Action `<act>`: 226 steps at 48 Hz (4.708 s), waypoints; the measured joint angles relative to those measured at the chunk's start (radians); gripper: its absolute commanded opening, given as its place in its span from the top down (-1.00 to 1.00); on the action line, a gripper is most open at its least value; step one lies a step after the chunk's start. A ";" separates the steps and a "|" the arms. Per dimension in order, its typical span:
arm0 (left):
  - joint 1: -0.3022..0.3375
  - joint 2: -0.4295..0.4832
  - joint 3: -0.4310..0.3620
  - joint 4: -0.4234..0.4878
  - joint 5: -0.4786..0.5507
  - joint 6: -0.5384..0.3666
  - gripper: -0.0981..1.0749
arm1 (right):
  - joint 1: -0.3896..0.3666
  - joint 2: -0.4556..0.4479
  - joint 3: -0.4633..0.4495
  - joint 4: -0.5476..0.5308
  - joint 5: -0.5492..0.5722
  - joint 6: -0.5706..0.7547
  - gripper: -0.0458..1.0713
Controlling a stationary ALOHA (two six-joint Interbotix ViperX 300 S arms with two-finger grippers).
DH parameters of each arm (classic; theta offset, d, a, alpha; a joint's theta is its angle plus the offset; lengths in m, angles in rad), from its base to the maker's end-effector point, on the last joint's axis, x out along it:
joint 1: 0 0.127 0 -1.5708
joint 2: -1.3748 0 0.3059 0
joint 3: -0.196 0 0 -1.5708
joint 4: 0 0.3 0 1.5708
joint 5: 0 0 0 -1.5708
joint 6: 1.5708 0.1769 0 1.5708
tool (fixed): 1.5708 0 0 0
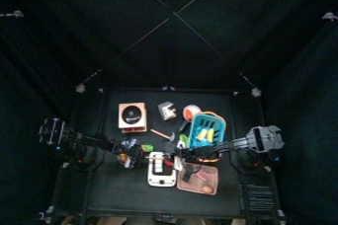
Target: Cut sushi roll
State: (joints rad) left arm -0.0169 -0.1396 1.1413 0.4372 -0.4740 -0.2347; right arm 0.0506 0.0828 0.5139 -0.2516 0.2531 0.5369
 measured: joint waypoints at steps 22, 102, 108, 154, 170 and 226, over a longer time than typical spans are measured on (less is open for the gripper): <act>-0.002 0.034 -0.008 0.002 0.005 0.000 0.23 | 0.000 0.017 -0.009 0.000 0.000 0.002 0.14; -0.002 0.037 -0.015 0.002 0.008 0.000 0.23 | 0.002 0.058 -0.038 0.031 0.114 0.002 0.14; -0.002 0.037 -0.017 0.002 0.008 0.000 0.23 | 0.002 0.061 -0.040 0.040 0.130 0.003 0.15; -0.002 0.029 -0.041 0.002 0.008 0.002 0.23 | 0.008 0.035 -0.064 0.017 0.244 0.002 0.16; -0.002 0.023 -0.061 0.002 0.006 0.002 0.23 | 0.023 0.008 -0.057 0.017 0.282 0.002 0.16; -0.002 0.055 -0.086 0.000 -0.002 0.002 0.23 | 0.028 -0.049 -0.008 0.011 0.298 0.002 0.16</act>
State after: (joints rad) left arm -0.0184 -0.0844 1.0554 0.4372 -0.4755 -0.2332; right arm 0.0782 0.0337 0.5062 -0.2408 0.5507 0.5384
